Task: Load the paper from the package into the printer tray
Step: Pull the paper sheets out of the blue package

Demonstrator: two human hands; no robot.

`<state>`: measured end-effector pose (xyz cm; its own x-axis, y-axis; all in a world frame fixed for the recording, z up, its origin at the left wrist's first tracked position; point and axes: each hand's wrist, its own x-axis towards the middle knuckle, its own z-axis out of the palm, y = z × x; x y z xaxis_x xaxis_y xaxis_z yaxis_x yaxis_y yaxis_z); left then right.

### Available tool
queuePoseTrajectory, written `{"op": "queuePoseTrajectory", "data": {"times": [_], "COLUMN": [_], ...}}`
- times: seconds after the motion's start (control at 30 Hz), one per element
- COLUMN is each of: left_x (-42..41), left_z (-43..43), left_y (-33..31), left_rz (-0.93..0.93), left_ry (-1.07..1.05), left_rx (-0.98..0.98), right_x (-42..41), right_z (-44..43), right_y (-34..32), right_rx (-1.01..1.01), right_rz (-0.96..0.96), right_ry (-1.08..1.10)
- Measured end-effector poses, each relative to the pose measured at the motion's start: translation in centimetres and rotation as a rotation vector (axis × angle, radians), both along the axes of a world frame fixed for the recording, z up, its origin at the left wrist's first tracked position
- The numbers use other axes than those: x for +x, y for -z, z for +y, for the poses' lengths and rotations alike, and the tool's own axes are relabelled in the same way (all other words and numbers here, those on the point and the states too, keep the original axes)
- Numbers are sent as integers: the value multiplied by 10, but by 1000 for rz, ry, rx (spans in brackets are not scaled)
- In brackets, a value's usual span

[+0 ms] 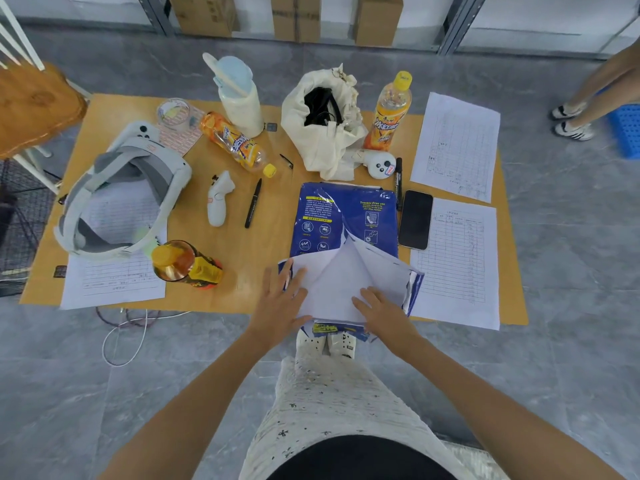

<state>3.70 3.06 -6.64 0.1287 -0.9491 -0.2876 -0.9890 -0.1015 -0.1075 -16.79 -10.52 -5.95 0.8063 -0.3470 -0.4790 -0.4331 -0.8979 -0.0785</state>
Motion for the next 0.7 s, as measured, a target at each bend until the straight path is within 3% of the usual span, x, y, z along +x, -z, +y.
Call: {"op": "queuePoseTrajectory", "data": {"times": [0.37, 0.53, 0.7], "left_x": [-9, -7, -2], "left_z": [1, 3, 1], "left_y": [3, 1, 5], "left_rz": [-29, 50, 142], "left_ry": [-50, -58, -76], "left_rx": [-78, -104, -118], "right_x": [-14, -12, -7], "right_z": [-16, -19, -30], "right_y": [0, -2, -7], "right_rx": [66, 127, 194], "right_rz": [-36, -101, -6], "right_ry": [-138, -91, -109]}}
